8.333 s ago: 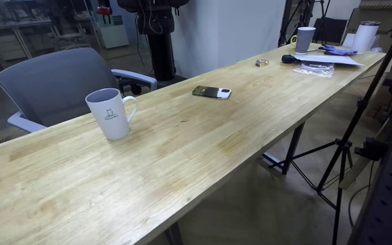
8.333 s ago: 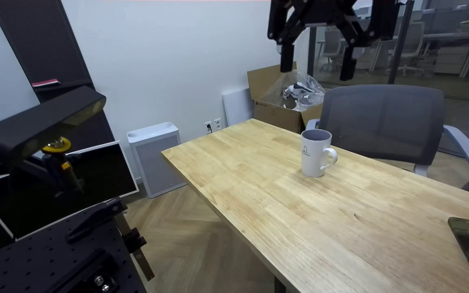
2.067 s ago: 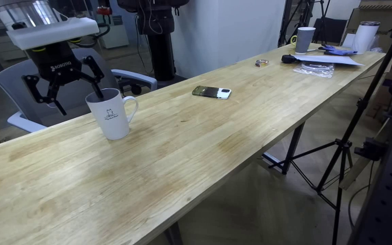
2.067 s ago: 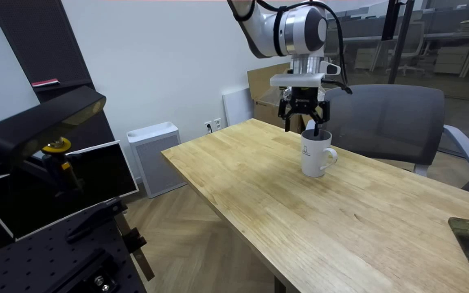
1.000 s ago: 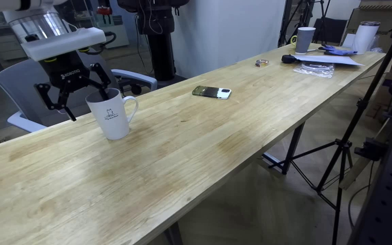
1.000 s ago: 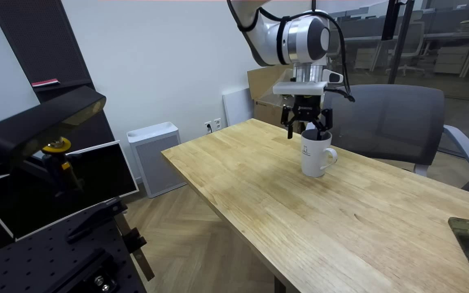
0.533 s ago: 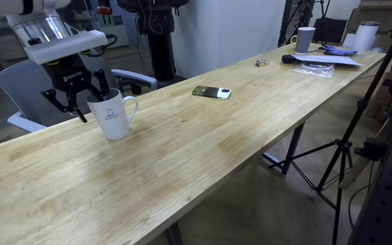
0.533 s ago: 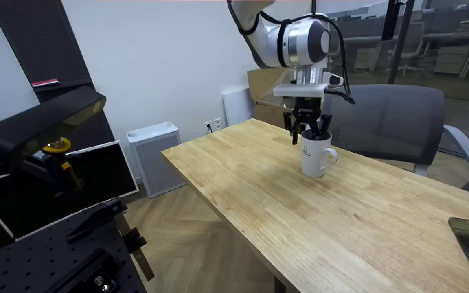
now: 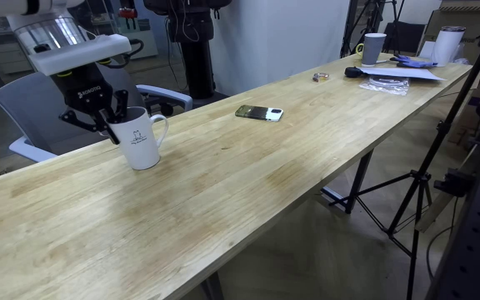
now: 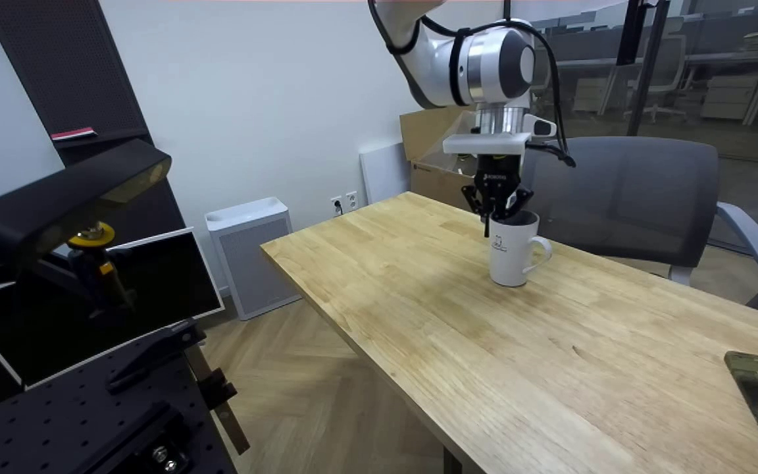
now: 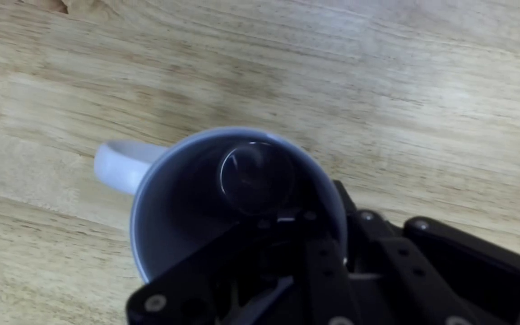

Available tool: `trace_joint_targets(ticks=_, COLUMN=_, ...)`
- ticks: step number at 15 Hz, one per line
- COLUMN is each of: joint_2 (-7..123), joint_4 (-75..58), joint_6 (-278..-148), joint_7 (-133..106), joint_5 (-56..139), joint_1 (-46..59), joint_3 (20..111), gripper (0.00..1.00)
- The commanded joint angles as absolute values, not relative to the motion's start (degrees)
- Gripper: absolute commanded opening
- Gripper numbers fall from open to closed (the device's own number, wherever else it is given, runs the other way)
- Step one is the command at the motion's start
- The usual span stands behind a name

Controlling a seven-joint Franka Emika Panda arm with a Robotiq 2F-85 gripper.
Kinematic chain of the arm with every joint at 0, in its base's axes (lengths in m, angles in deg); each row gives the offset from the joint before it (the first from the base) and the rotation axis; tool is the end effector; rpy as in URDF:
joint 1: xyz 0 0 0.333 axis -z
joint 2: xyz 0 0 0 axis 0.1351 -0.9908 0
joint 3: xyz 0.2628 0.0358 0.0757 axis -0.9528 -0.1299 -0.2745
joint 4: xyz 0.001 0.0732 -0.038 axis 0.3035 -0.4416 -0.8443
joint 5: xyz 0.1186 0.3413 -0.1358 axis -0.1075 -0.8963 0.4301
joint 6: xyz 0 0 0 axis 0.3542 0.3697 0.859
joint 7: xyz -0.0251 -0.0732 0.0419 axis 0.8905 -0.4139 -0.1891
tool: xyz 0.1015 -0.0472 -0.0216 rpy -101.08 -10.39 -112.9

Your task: Move the mug backwards

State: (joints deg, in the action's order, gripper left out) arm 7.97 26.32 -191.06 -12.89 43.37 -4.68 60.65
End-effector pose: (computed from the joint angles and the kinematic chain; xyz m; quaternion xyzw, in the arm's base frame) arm 0.6907 0.1531 0.0975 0.9908 0.0828 -0.0961 0.0461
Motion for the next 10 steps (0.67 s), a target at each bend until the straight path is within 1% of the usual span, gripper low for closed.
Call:
trace_joint_targets(ticks=1, joint_2=6.0, joint_4=30.4, joint_6=-188.4, joint_7=-12.0, joint_5=43.5, joint_1=-4.7, joint_3=61.0, gripper=0.02)
trace_joint_targets(ticks=10, joint_2=6.4, joint_4=34.5, joint_6=-184.7, joint_7=-12.2, joint_5=43.5, joint_1=-4.2, joint_3=61.2, gripper=0.02)
